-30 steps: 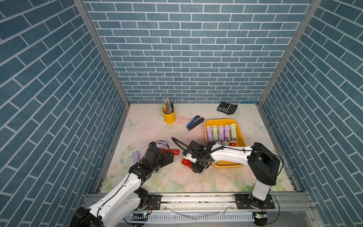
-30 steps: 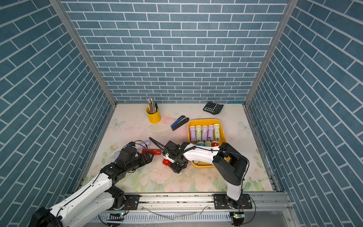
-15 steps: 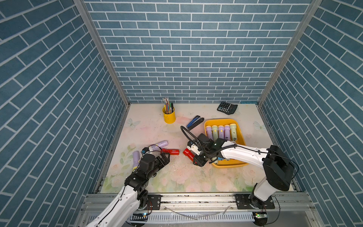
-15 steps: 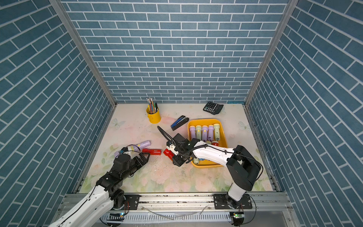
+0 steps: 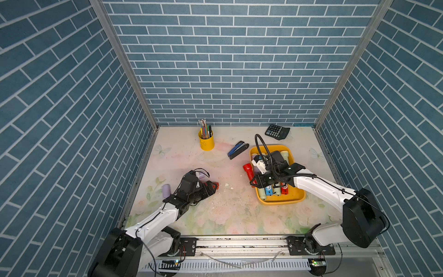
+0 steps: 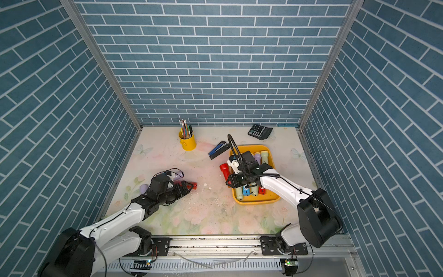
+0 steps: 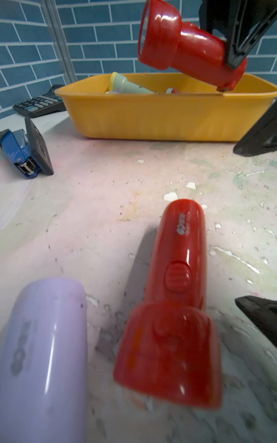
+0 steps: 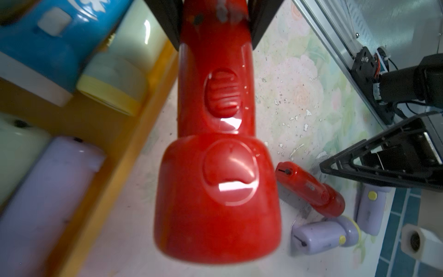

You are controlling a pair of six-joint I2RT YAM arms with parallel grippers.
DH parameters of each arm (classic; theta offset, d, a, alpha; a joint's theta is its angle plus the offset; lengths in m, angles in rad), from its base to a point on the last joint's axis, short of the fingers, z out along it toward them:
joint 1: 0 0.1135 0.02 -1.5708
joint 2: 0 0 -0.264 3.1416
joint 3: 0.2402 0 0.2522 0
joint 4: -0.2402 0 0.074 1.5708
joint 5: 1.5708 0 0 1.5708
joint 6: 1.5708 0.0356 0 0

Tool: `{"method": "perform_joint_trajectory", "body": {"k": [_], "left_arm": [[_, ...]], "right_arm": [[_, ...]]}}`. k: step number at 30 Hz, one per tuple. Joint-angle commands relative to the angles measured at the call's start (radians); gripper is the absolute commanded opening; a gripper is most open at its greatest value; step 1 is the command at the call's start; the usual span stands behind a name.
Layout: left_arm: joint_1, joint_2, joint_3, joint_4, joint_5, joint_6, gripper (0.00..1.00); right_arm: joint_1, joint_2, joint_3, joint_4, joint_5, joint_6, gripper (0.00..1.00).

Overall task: Put the flashlights into the storage boxes
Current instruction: Place the flashlight at the storage box.

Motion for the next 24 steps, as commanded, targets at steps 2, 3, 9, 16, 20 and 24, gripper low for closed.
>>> {"method": "perform_joint_trajectory", "body": {"k": [2, 3, 9, 16, 20, 24], "left_arm": [[0.003, 0.087, 0.058, 0.092, 0.109, 0.049, 0.87], [0.001, 0.103, 0.068, 0.095, 0.114, 0.054, 0.86], [-0.004, 0.166, 0.119, 0.083, 0.125, 0.075, 0.83], [-0.004, 0.202, 0.149, 0.065, 0.135, 0.098, 0.79], [-0.004, 0.203, 0.148, 0.061, 0.131, 0.101, 0.79], [-0.003, 0.203, 0.147, 0.058, 0.12, 0.105, 0.79]], "right_arm": [[-0.137, -0.056, -0.066, 0.009, -0.106, 0.044, 0.26], [-0.173, -0.061, -0.073, 0.004, -0.122, 0.048, 0.26], [-0.365, -0.065, -0.094, -0.028, -0.196, 0.072, 0.26], [-0.426, 0.018, -0.043, -0.081, -0.132, 0.047, 0.25], [-0.426, 0.08, 0.005, -0.074, -0.097, 0.049, 0.25], [-0.423, 0.142, 0.069, -0.061, -0.102, 0.049, 0.25]]}}
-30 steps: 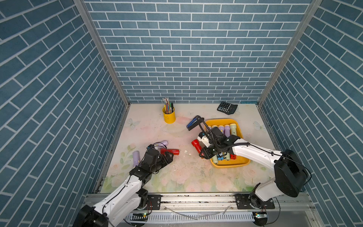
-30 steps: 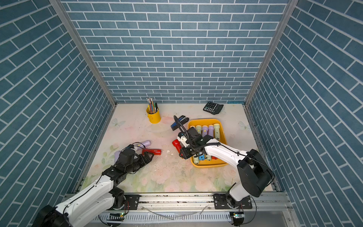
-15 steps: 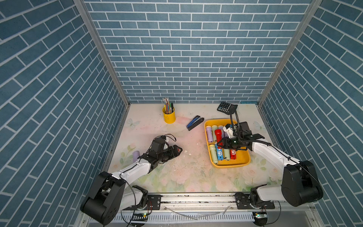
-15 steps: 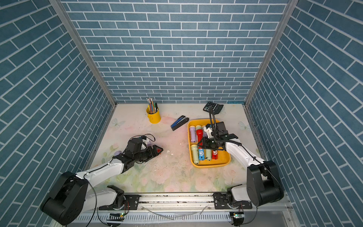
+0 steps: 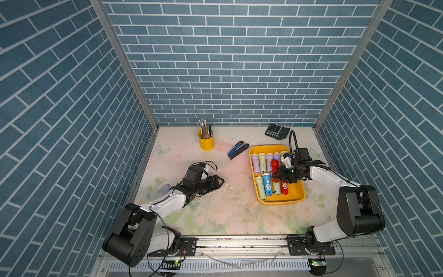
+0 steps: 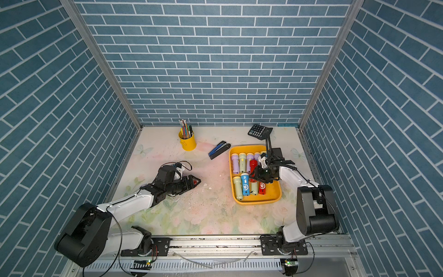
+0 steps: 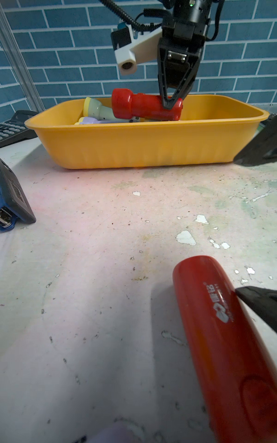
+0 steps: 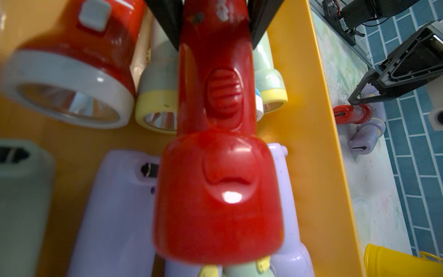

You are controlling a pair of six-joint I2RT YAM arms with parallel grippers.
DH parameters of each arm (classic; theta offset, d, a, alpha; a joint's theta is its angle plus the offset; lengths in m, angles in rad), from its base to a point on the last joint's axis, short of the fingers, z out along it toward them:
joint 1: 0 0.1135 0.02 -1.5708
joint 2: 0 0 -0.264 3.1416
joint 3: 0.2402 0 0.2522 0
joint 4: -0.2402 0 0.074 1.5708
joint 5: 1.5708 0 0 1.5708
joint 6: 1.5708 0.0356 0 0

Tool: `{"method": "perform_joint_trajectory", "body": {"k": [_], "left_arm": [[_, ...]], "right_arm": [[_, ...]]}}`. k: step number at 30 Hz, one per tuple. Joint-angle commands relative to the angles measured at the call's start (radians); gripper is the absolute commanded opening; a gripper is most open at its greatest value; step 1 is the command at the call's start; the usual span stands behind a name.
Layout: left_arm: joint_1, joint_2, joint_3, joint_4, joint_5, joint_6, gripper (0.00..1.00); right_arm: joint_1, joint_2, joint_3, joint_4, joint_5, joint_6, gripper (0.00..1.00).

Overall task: Put the flashlights into the storage boxes
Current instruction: Place the flashlight at the storage box.

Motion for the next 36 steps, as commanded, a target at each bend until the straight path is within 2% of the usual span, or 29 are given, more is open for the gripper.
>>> {"method": "perform_joint_trajectory", "body": {"k": [1, 11, 17, 21, 23, 36], "left_arm": [[-0.002, 0.004, 0.016, -0.012, -0.006, 0.022, 0.8], [-0.002, 0.019, 0.019, -0.011, -0.01, 0.023, 0.8], [-0.001, -0.01, 0.036, -0.077, -0.04, 0.051, 0.8], [-0.001, -0.026, 0.042, -0.105, -0.044, 0.061, 0.8], [-0.001, -0.037, 0.041, -0.115, -0.047, 0.062, 0.8], [0.001, -0.121, 0.113, -0.321, -0.099, 0.102, 0.8]], "right_arm": [[0.006, 0.043, 0.087, 0.012, 0.003, -0.007, 0.25], [0.031, 0.206, 0.25, 0.023, 0.002, 0.01, 0.28], [0.041, 0.253, 0.276, 0.024, -0.025, 0.021, 0.32], [0.041, 0.233, 0.284, 0.01, 0.006, 0.009, 0.44], [0.04, 0.211, 0.284, 0.006, 0.034, 0.002, 0.47], [0.044, 0.058, 0.254, 0.016, 0.052, 0.031, 0.51]]}}
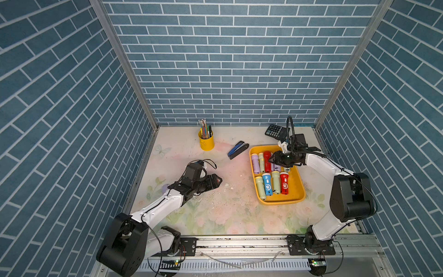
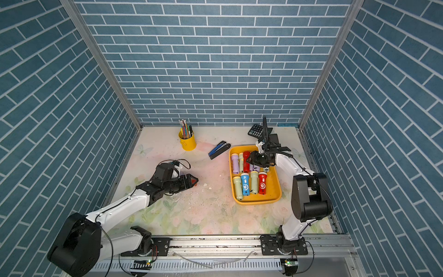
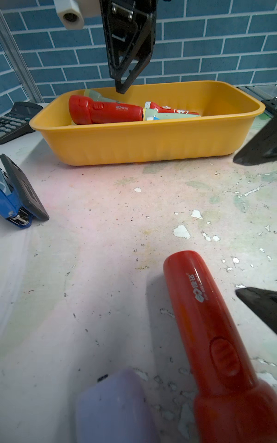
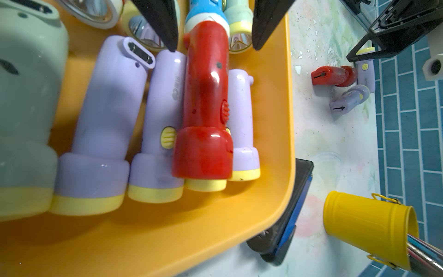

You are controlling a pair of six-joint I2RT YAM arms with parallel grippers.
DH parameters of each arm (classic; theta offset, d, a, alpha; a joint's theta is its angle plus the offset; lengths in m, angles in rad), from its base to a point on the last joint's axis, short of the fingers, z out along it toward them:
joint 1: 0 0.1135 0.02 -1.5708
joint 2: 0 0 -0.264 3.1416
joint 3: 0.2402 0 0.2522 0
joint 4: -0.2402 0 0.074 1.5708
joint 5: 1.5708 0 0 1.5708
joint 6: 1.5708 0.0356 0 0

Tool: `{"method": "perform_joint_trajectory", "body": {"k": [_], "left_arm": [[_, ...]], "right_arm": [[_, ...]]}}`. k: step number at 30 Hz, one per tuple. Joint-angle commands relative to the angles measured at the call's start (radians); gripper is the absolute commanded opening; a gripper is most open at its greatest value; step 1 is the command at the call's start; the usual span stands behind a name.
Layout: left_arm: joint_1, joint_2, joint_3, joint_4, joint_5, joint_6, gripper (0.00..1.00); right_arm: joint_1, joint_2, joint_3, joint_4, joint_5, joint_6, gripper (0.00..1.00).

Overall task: Put the flashlights into the storage boxes
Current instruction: Place the flashlight at the storage box, then pick up the flashlight from the center of the board.

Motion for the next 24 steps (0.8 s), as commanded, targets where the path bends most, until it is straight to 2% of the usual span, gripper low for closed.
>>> {"method": "perform_joint_trajectory", "body": {"k": [1, 6, 14, 20, 24], "left_arm": [[0.003, -0.024, 0.04, -0.121, -0.034, 0.036, 0.8], [0.019, -0.041, 0.106, -0.291, -0.079, 0.095, 0.8], [0.063, 0.003, 0.261, -0.586, -0.181, 0.287, 0.8], [0.133, 0.006, 0.263, -0.592, -0.152, 0.29, 0.8], [0.208, -0.02, 0.234, -0.578, -0.088, 0.274, 0.8]], "right_arm": [[0.01, -0.065, 0.002, -0.004, 0.011, 0.022, 0.51], [0.056, -0.148, -0.06, 0.029, 0.043, 0.011, 0.51], [0.213, -0.25, -0.126, 0.073, 0.118, -0.099, 0.51], [0.33, -0.216, -0.115, 0.103, 0.119, -0.245, 0.54], [0.451, -0.158, -0.105, 0.175, 0.105, -0.425, 0.55]]}}
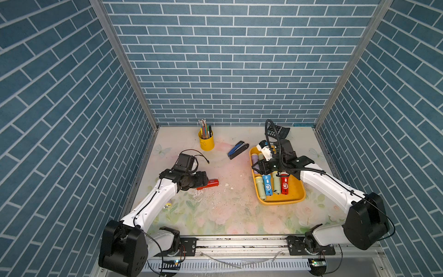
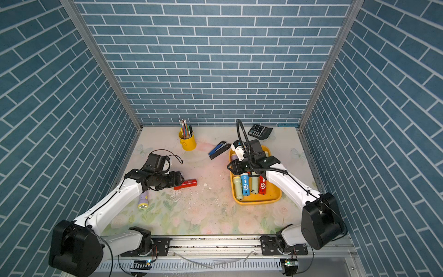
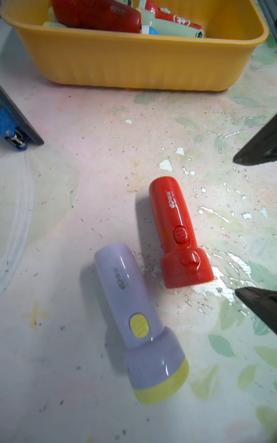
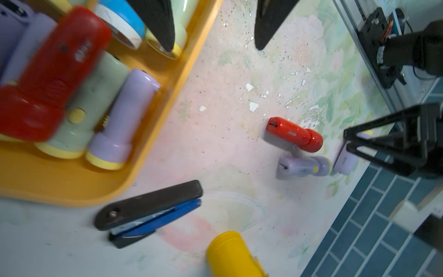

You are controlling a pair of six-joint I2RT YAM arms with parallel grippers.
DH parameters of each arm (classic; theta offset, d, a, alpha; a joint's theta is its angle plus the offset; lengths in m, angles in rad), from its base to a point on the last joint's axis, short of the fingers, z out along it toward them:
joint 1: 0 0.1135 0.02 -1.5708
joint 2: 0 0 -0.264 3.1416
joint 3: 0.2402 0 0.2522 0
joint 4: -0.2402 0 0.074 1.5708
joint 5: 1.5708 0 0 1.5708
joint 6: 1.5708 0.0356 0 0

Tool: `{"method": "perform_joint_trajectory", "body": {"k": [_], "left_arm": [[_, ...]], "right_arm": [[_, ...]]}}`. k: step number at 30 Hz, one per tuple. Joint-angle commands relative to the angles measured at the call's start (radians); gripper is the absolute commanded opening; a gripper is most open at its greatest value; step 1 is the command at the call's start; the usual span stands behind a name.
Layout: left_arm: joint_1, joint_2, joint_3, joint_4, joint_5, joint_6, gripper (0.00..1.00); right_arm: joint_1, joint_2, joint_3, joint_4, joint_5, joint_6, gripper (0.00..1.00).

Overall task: Put the flashlights into the storage boxes
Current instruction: Pick up the flashlight from the center of the board.

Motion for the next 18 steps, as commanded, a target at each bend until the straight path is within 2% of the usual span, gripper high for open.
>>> {"method": "perform_joint_trajectory", "body": {"k": [1, 7, 13, 18], "left_arm": [[0.055, -0.031, -0.029, -0.022, 0.052, 0.006, 0.8], [0.138, -0.08, -0.096, 0.039, 0.124, -0.061, 0.8], [0.245, -0.127, -0.16, 0.065, 0.178, -0.078, 0.8], [0.292, -0.145, -0.181, 0.089, 0.189, -0.077, 0.8]], "right_arm": [[0.09, 0.067, 0.007, 0.073, -0.006, -0.229, 0.55], [0.21, 0.272, 0.145, 0.091, -0.078, -0.446, 0.6], [0.282, 0.481, 0.324, 0.111, -0.058, -0.526, 0.62], [0.297, 0.618, 0.444, 0.087, -0.104, -0.569, 0.64]]}}
